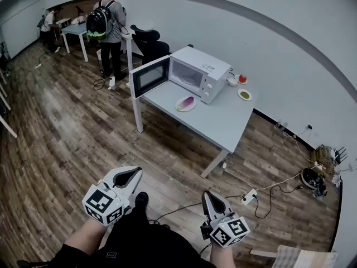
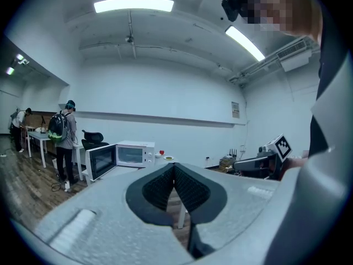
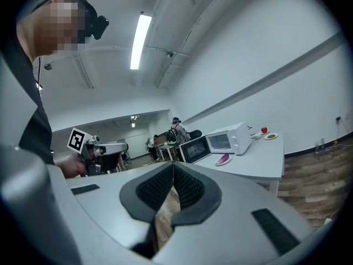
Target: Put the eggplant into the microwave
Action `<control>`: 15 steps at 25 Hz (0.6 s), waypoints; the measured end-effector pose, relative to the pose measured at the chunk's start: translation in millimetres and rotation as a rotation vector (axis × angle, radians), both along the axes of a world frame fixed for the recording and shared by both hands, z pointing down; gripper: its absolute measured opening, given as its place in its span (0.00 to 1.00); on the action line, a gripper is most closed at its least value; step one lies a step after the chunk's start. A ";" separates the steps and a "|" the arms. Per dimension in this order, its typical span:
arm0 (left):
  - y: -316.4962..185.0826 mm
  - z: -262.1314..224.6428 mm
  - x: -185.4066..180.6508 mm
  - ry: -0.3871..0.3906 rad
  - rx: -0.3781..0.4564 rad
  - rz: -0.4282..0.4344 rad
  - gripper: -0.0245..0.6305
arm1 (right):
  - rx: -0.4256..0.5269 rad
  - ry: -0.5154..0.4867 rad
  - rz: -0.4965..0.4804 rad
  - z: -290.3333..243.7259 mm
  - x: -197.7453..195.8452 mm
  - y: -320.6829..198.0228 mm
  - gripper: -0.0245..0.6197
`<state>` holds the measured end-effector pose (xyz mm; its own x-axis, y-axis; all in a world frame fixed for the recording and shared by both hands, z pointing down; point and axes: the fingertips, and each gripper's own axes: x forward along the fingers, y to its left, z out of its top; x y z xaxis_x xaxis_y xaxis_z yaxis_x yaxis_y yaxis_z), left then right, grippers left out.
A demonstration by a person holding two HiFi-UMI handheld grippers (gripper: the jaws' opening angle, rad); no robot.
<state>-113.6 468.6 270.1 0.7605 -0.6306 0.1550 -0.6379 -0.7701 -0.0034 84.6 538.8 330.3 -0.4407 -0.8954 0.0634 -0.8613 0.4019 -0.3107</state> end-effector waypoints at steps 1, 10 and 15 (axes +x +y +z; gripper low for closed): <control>-3.6 1.1 1.2 0.000 -0.002 0.001 0.05 | -0.006 -0.001 -0.001 0.4 0.2 -3.6 0.06; -62.2 10.9 -0.3 0.032 -0.002 0.000 0.05 | -0.028 0.030 -0.004 3.7 -1.9 -57.5 0.06; -117.2 11.8 -8.3 0.054 -0.016 0.004 0.05 | -0.028 0.050 -0.001 -2.1 -10.9 -115.9 0.06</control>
<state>-122.0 351.4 281.9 0.7706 -0.6253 0.1235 -0.6337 -0.7723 0.0436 73.7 422.9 328.2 -0.4377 -0.8923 0.1106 -0.8754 0.3948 -0.2789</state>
